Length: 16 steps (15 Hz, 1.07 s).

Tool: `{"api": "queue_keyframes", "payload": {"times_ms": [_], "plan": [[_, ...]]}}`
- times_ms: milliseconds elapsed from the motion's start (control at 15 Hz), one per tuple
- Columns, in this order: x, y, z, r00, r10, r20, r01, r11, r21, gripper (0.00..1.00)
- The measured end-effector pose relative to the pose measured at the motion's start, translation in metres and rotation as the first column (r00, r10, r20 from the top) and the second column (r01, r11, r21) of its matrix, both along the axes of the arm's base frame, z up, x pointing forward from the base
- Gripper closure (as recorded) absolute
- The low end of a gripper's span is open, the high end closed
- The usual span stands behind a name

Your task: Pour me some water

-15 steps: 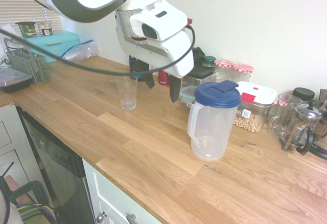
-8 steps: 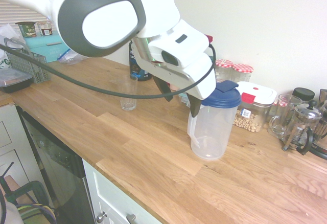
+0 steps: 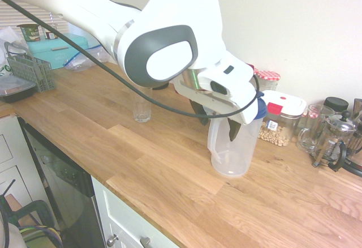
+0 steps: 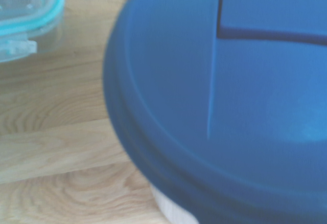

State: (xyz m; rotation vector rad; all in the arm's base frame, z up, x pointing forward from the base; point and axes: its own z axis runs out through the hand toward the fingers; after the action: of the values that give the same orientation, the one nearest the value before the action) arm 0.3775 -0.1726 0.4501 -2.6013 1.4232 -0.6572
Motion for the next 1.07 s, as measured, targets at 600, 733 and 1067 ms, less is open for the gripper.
{"api": "queue_keyframes", "payload": {"times_ms": [600, 733, 1067], "plan": [[0.019, 0.007, -0.001, 1.0, 0.012, -0.013, -0.012, 1.0, -0.014, 1.0], [0.021, 0.009, -0.002, 1.0, 0.013, -0.016, -0.014, 1.0, -0.016, 1.0], [0.022, 0.01, -0.003, 1.0, 0.014, -0.021, -0.014, 1.0, -0.019, 1.0]]}}
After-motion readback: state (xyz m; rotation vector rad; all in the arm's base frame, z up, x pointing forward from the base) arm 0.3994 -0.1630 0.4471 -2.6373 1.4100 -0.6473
